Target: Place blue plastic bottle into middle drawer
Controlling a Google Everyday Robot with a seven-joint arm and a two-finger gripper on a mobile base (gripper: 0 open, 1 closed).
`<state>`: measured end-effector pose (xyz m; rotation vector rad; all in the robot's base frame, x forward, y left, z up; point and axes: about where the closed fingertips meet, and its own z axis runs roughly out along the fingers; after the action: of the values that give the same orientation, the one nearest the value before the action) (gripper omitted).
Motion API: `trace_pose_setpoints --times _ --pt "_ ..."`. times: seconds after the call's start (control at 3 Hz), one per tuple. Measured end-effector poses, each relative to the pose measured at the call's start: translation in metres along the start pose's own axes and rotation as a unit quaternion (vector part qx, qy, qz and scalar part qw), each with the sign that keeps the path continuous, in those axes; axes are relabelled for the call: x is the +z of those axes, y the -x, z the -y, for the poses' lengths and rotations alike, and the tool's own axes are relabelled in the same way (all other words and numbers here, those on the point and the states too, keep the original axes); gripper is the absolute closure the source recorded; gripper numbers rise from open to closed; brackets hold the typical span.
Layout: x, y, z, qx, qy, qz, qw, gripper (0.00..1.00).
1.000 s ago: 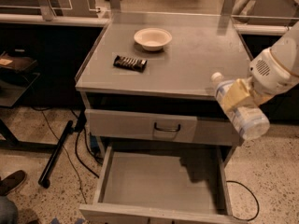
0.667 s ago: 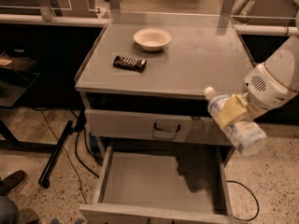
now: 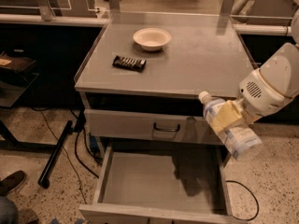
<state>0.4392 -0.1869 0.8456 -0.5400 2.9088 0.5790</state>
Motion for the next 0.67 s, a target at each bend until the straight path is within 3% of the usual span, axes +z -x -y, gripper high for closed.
trace_pose_setpoints --times 0.33,0.67 --pt "0.016 -0.009 -0.029 -0.016 0.024 -0.001 0.9996 1.0" --pt "0.049 -0.02 -0.058 -0.029 0.064 -0.02 0.9973 1.0"
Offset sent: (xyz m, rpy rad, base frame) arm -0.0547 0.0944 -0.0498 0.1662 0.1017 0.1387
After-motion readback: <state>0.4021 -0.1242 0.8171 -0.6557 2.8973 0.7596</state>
